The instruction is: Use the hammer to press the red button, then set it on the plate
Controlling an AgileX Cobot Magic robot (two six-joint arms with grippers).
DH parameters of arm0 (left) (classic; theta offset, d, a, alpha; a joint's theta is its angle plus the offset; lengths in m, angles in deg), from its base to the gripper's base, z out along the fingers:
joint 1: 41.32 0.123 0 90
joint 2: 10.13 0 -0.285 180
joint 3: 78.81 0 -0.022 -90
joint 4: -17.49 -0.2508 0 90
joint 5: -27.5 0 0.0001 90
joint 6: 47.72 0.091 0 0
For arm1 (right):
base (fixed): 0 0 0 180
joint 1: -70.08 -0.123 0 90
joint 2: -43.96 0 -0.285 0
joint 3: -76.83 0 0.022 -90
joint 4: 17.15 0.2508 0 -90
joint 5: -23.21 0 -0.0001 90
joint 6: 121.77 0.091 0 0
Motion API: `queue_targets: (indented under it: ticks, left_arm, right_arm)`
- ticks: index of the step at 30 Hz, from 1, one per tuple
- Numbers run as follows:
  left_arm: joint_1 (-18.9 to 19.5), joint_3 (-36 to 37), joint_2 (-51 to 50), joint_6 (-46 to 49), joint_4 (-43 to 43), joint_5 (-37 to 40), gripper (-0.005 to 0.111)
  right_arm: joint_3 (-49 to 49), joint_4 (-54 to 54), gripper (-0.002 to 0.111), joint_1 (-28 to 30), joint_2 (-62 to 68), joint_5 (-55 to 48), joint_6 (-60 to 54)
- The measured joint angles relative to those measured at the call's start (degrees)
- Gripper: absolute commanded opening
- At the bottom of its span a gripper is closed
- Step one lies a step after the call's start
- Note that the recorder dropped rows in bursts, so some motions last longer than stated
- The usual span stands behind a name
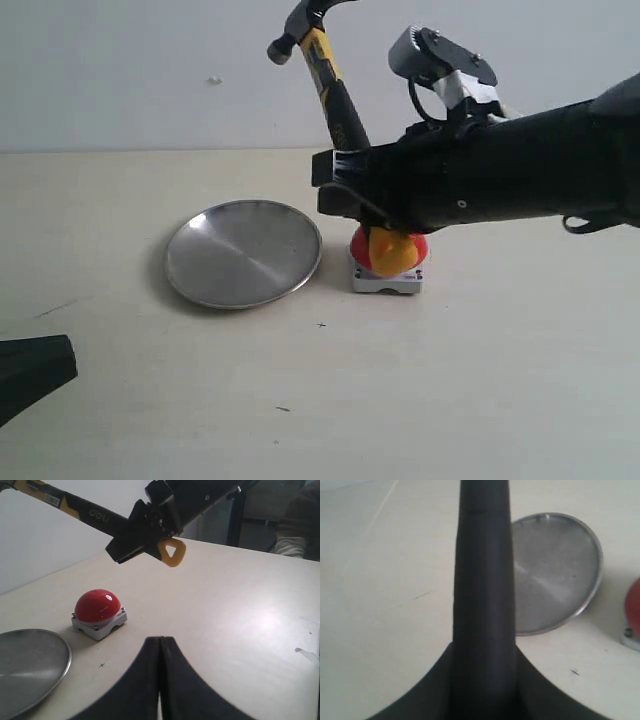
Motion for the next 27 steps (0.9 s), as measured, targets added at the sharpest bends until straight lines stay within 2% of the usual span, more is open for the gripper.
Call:
queue_targets:
  ticks: [2, 5, 16, 19, 24, 27]
  left_arm:
    - [0.0, 0.0, 0.0, 0.0, 0.0, 0.0, 0.000]
    - [0.0, 0.0, 0.0, 0.0, 0.0, 0.0, 0.000]
    - [0.0, 0.0, 0.0, 0.0, 0.0, 0.0, 0.000]
    - [0.0, 0.0, 0.0, 0.0, 0.0, 0.0, 0.000]
    - [0.0, 0.0, 0.0, 0.0, 0.0, 0.0, 0.000]
    - [0.0, 0.0, 0.0, 0.0, 0.0, 0.0, 0.000]
  right_arm:
    - [0.0, 10.7, 0.000, 0.0, 1.7, -1.1, -11.0]
    - [-0.9, 16.9, 0.000, 0.0, 5.2, -2.5, -17.4]
    - [-5.9, 19.2, 0.000, -0.4, 17.5, -6.6, -18.6]
    - [-7.1, 19.2, 0.000, -2.7, 18.1, -0.4, -18.6]
    - [-8.3, 19.7, 0.000, -8.6, 18.1, 18.7, -19.5]
    - [-9.2, 15.2, 0.000, -12.3, 18.1, 29.5, -13.9]
